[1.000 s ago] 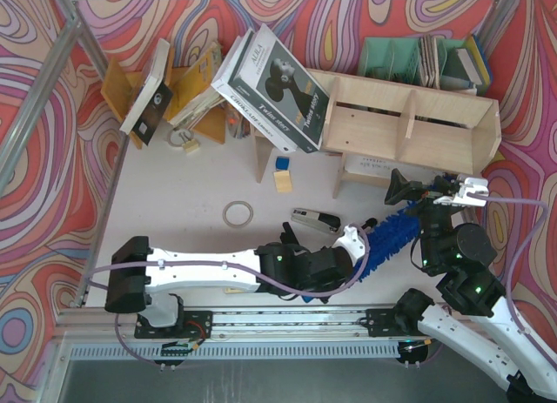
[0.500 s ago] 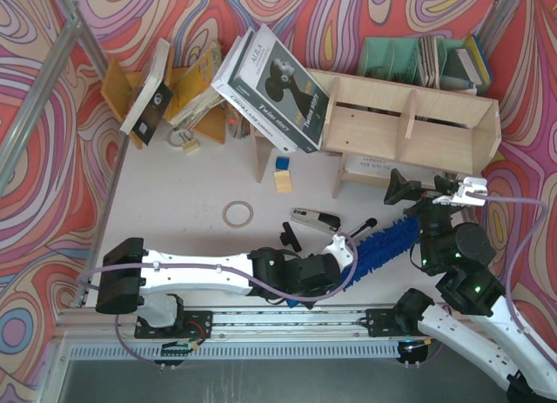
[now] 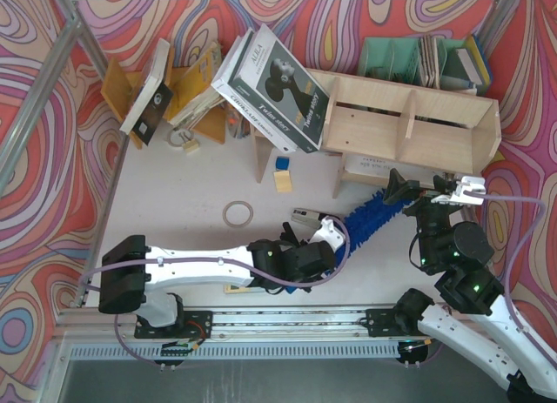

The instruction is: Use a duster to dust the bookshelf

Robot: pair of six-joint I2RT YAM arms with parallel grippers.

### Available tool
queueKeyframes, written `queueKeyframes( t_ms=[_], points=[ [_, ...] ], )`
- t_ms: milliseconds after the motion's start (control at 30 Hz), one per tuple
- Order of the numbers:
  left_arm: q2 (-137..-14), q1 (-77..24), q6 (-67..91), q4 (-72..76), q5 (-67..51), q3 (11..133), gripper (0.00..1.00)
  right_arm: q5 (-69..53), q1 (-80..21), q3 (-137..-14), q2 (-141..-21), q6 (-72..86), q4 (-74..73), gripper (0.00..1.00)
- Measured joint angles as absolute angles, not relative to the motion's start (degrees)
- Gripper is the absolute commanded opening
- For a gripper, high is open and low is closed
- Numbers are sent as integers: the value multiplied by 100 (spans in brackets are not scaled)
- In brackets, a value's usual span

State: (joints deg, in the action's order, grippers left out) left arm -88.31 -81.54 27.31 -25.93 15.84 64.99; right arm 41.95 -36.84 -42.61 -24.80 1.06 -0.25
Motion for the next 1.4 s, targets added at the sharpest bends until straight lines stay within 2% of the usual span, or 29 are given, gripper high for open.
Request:
queueKeyframes(
  t_ms=[500, 767, 1000, 1400],
  points=[
    [-8838, -7811, 3092, -2423, 2421, 6010, 0, 4198, -3684, -4261, -2475, 104, -25, 99],
    [-8407, -7778, 3326, -2397, 2635, 5603, 0, 4198, -3684, -4261, -2475, 104, -25, 99],
    [-8425, -7780, 3328, -2346, 2596, 5645, 0, 4198, -3684, -4261, -2475, 104, -25, 99],
    [-9183, -7714, 3380, -2394, 2294, 6333, 0, 4200, -3684, -4261, -2434, 104, -25, 99]
  ],
)
